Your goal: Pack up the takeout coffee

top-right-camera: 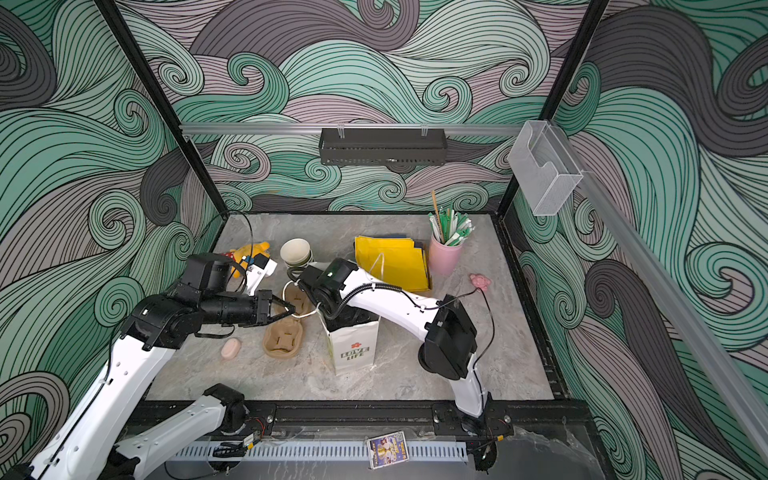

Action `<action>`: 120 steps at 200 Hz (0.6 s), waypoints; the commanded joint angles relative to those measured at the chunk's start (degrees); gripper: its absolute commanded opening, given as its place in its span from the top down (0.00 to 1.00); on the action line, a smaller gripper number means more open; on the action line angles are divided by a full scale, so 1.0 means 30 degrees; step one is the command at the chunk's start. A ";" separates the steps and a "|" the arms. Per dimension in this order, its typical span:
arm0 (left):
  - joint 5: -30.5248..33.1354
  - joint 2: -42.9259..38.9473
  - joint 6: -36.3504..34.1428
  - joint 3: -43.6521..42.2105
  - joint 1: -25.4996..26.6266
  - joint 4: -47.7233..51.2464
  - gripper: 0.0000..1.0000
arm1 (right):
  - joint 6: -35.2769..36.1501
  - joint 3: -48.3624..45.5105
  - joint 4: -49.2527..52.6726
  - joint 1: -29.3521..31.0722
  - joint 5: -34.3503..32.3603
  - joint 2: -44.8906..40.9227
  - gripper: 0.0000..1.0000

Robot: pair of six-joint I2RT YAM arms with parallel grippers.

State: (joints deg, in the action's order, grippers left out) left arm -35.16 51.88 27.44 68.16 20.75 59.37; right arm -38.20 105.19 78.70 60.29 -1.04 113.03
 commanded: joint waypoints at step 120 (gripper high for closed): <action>0.0203 -0.0330 -0.0737 -0.0132 -0.0006 0.0754 1.00 | -0.0364 0.1051 -0.0044 0.0098 0.0340 -0.0429 0.46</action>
State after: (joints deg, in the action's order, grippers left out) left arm -35.07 51.83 26.79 68.10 20.75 60.16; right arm -38.28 106.67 78.46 60.45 -0.32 112.73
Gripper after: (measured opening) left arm 0.048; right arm 0.645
